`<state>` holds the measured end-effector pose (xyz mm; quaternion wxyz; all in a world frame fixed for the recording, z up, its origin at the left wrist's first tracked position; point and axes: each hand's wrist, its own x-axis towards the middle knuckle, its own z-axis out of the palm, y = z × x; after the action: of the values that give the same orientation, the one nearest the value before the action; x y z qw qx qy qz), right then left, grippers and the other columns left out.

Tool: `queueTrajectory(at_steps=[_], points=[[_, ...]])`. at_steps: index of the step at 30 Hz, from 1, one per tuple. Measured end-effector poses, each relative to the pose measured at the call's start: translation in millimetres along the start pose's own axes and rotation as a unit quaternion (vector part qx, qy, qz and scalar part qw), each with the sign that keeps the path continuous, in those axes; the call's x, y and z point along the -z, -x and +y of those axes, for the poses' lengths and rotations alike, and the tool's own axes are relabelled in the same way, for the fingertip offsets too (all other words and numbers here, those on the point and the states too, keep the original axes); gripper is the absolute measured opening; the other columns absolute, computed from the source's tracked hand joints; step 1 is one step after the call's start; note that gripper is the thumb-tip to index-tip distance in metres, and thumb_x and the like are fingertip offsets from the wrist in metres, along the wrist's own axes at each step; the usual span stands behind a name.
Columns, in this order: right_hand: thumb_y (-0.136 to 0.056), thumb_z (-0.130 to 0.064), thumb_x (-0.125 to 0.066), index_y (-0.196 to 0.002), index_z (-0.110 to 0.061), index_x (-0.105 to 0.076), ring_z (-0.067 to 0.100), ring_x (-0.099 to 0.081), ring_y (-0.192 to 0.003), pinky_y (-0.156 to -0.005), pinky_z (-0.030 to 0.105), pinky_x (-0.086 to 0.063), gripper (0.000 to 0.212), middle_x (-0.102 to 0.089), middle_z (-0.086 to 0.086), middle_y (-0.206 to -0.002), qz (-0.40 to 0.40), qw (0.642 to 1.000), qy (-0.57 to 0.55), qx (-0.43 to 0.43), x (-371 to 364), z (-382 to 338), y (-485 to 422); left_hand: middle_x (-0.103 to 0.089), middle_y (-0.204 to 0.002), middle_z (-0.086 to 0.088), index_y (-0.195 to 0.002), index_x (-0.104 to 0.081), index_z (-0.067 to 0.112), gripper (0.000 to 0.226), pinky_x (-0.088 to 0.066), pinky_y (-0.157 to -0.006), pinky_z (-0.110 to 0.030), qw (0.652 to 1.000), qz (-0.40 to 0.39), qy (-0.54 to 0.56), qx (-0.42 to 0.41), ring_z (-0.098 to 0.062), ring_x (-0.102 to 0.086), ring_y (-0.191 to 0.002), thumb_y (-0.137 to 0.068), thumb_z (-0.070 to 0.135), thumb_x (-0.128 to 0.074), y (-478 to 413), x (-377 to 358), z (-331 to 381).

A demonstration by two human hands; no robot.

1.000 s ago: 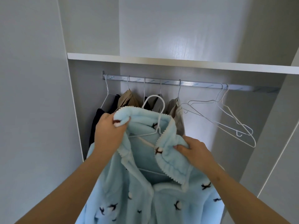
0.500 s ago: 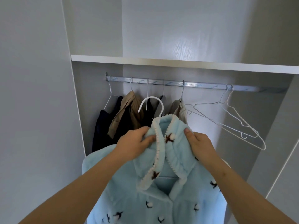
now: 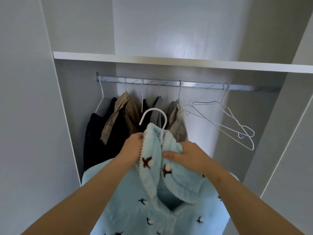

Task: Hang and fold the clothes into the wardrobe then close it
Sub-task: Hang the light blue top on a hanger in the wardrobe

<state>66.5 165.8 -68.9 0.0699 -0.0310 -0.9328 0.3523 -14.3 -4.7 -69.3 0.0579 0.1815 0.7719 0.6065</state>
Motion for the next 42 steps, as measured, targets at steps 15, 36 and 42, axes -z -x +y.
queueTrajectory(at_steps=[15, 36, 42], points=[[-0.070, -0.042, -0.074, -0.071, -0.015, -0.073, 0.011, -0.069, -0.059, -0.048, 0.015, -0.049, 0.026, -0.073, 0.000, -0.068, 0.108, 0.956, -0.185, -0.201, 65, 75, 106, -0.060, -0.078, -0.002, -0.074, -0.054, 0.032, 0.027, -0.043, -0.066, -0.027, 0.973, -0.188, -0.127, -0.034, -0.016, -0.055, -0.071, -0.088, 0.011, -0.044, -3, -126, 5], [-0.083, -0.030, -0.067, -0.096, -0.014, -0.067, 0.021, -0.070, -0.083, -0.077, 0.034, -0.055, 0.020, -0.074, 0.006, -0.087, 0.194, 0.886, -0.330, -0.263, 77, 149, 92, -0.058, -0.090, 0.004, -0.107, -0.045, 0.031, 0.026, -0.047, -0.066, -0.020, 0.978, -0.196, -0.070, 0.018, -0.011, -0.057, -0.077, -0.087, 0.023, -0.058, -40, -201, 3], [-0.086, -0.016, -0.061, -0.088, -0.013, -0.064, 0.021, -0.067, -0.077, -0.061, 0.028, -0.051, 0.005, -0.072, 0.008, -0.079, 0.189, 0.853, -0.413, -0.258, 85, 134, 28, -0.047, -0.124, -0.004, -0.129, -0.040, 0.025, 0.041, -0.042, -0.091, -0.030, 0.988, -0.056, -0.130, -0.063, -0.018, -0.049, -0.106, -0.090, 0.021, -0.053, -82, -181, 14]])
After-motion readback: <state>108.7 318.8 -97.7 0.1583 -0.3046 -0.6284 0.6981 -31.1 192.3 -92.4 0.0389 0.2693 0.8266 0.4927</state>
